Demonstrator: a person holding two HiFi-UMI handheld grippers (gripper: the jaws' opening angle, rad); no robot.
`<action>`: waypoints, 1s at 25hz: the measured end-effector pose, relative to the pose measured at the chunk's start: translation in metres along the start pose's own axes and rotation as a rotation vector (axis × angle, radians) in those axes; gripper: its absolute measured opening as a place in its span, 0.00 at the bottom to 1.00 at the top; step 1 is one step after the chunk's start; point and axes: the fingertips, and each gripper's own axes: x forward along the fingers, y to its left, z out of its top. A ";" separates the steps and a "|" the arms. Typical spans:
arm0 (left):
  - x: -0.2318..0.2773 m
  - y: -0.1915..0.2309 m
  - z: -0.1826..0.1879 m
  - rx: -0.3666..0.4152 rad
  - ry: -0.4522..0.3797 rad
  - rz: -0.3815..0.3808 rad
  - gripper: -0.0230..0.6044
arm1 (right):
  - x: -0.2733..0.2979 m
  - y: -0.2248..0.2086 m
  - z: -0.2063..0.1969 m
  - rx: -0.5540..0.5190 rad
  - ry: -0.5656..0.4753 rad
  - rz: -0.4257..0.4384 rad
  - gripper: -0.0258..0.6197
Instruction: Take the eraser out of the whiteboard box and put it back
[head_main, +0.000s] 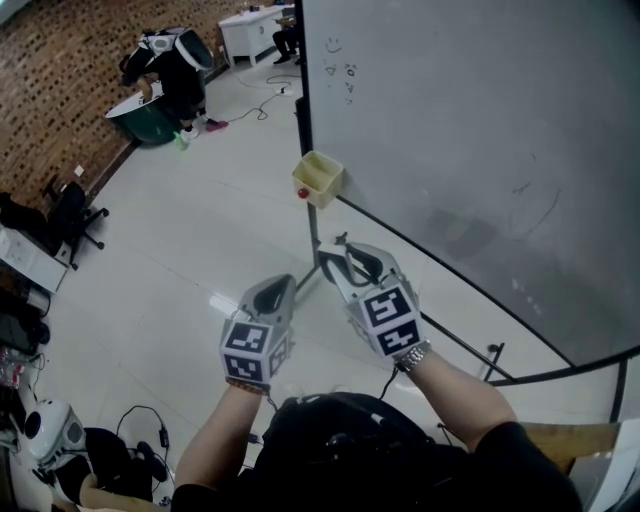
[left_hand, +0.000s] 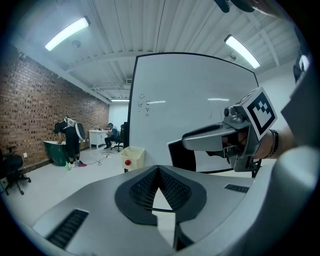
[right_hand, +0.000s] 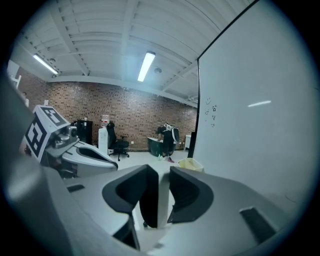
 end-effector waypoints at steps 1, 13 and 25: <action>-0.002 0.001 0.000 0.001 0.001 -0.002 0.04 | 0.000 0.002 0.001 0.001 -0.001 -0.002 0.30; -0.019 0.021 0.013 0.036 -0.005 -0.061 0.04 | 0.004 0.022 0.020 0.021 -0.019 -0.059 0.30; -0.023 0.038 0.014 0.024 -0.013 -0.101 0.04 | 0.011 0.035 0.025 0.025 -0.006 -0.101 0.30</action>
